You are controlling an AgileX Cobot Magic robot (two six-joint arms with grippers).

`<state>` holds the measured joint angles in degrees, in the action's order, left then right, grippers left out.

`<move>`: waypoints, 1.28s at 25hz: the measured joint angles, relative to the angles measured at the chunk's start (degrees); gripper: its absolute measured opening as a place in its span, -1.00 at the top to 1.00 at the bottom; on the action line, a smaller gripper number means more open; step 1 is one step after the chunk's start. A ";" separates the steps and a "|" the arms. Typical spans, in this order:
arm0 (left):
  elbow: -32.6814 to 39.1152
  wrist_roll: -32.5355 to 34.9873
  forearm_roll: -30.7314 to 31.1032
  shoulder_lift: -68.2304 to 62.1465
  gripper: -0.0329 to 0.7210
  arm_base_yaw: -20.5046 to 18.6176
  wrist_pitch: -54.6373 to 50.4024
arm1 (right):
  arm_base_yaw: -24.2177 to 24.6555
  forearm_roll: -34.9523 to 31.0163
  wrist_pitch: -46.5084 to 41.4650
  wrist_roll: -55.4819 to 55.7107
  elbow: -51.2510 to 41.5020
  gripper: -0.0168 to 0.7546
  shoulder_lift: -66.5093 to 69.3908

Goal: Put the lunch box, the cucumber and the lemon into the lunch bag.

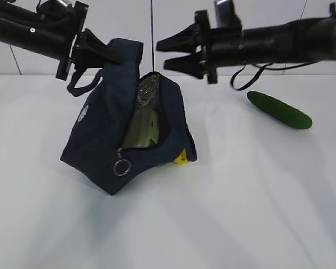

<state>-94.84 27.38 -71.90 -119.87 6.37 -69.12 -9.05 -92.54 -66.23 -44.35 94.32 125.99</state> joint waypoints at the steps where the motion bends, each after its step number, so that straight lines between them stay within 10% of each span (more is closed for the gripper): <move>1: 0.00 -0.05 0.44 0.00 0.93 -0.61 0.00 | 1.74 2.31 -0.31 1.45 2.28 -0.08 -0.46; 19: -0.13 -5.72 19.45 0.00 0.93 -4.73 0.00 | 7.51 74.39 -4.53 30.65 34.91 -0.08 -2.14; 32: -0.26 -7.84 34.68 1.52 0.93 -5.01 0.00 | 7.51 94.86 -5.28 30.88 34.94 -0.08 -0.35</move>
<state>-95.11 19.54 -37.22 -118.35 1.36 -69.12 -1.54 2.32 -71.52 -13.47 129.25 125.64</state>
